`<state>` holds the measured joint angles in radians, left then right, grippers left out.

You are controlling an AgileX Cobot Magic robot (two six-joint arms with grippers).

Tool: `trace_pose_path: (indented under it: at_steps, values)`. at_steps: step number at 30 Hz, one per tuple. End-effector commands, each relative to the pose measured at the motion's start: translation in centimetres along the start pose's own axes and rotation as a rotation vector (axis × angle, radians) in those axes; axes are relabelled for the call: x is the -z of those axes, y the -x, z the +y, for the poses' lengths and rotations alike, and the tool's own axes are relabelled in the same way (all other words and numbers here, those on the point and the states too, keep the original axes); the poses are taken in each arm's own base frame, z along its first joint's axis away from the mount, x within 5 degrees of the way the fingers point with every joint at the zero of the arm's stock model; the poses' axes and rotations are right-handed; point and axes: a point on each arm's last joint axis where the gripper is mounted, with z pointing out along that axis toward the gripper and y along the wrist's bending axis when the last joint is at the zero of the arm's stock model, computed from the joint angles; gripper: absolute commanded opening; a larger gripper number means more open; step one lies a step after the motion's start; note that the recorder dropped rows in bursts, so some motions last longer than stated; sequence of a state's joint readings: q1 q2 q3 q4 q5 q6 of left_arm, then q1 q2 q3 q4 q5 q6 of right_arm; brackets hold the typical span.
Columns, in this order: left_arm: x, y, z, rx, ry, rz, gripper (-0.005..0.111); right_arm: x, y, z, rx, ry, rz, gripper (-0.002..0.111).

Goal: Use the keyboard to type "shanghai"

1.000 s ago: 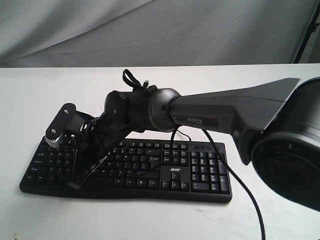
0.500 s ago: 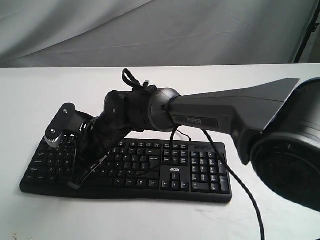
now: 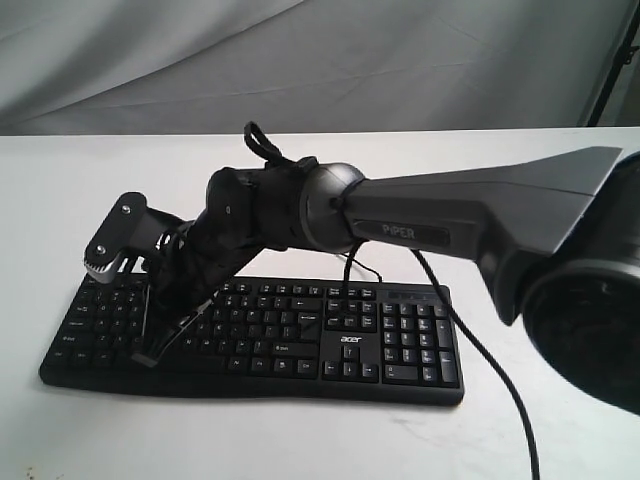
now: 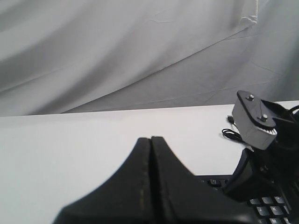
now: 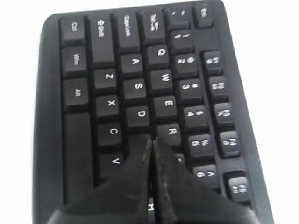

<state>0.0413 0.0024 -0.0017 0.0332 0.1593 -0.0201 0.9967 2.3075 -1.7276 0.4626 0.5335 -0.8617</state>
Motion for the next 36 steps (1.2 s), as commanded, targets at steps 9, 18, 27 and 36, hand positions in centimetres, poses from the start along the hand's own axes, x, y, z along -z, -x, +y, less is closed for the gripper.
trace_pose_path:
  at_steps: [9,18,27,36]
  values:
    - [0.0,0.0,0.0,0.002,-0.007,-0.007,0.0,1.0,-1.1,-0.3,-0.031,-0.011,0.061,0.0]
    - [0.0,0.0,0.0,0.002,-0.007,-0.007,0.0,0.9,-1.2,-0.5,-0.043,-0.013,0.053,0.0]
    - [0.0,0.0,0.0,0.002,-0.007,-0.007,0.0,0.4,-1.6,-0.4,-0.046,-0.005,0.062,0.0]
    - [0.0,0.0,0.0,0.002,-0.007,-0.007,0.0,0.0,2.7,0.1,0.028,-0.023,-0.041,0.0]
